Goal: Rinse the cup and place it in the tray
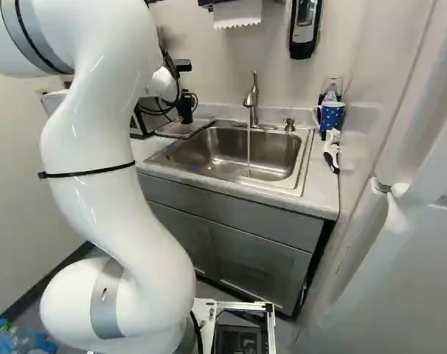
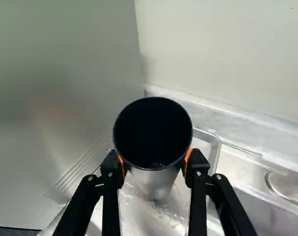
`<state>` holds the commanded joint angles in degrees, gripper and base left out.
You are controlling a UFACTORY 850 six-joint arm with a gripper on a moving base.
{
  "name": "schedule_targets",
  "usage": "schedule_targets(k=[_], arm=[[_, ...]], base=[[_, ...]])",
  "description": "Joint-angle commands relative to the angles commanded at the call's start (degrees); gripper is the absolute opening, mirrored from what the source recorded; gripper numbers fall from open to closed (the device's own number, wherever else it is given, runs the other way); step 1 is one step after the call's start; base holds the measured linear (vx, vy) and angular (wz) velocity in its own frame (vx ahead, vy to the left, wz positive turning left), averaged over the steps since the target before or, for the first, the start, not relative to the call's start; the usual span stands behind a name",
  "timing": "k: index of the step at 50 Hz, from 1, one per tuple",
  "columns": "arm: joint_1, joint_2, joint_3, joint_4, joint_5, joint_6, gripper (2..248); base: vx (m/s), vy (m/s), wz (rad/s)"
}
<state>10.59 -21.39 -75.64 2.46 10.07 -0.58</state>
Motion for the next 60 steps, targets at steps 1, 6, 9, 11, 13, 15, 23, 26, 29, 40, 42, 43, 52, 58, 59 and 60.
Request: schedule_targets(k=[1, 6, 9, 11, 13, 15, 23, 26, 29, 40, 42, 43, 52, 58, 59, 60], arm=[[0.0, -0.1, 0.0, 0.0, 0.0, 0.0, 125], [0.0, -0.5, 0.2, 0.0, 0.0, 0.0, 125], [0.0, -0.7, 0.2, 0.0, 0.0, 0.0, 125], [0.0, -0.9, 0.3, 0.0, 0.0, 0.0, 125], [0.0, -1.1, 0.3, 0.0, 0.0, 0.0, 125], [0.0, -1.2, 0.4, 0.0, 0.0, 0.0, 125], [0.0, -1.2, 0.4, 0.0, 0.0, 0.0, 134], [0.0, -1.2, 0.4, 0.0, 0.0, 0.0, 165], [0.0, -1.2, 0.4, 0.0, 0.0, 0.0, 165], [0.0, -1.2, 0.4, 0.0, 0.0, 0.0, 234], [0.0, -1.2, 0.4, 0.0, 0.0, 0.0, 247], [0.0, -1.2, 0.4, 0.0, 0.0, 0.0, 247], [0.0, -0.8, 0.3, 0.0, 0.0, 0.0, 247], [0.0, -0.3, 0.1, 0.0, 0.0, 0.0, 247], [0.0, -0.2, 0.1, 0.0, 0.0, 0.0, 247], [0.0, -0.1, 0.1, 0.0, 0.0, 0.0, 247]], base=[[0.000, 0.000, 0.000], [0.000, 0.000, 0.000], [0.000, 0.000, 0.000], [0.000, 0.000, 0.000], [0.000, 0.000, 0.000], [0.000, 0.000, 0.000], [0.000, 0.000, 0.000], [0.000, 0.000, 0.000], [0.000, 0.000, 0.000], [0.000, 0.000, 0.000], [0.000, 0.000, 0.000], [0.000, 0.000, 0.000], [0.000, 0.000, 0.000], [0.000, 0.000, 0.000], [0.000, 0.000, 0.000], [0.000, 0.000, 0.000]])
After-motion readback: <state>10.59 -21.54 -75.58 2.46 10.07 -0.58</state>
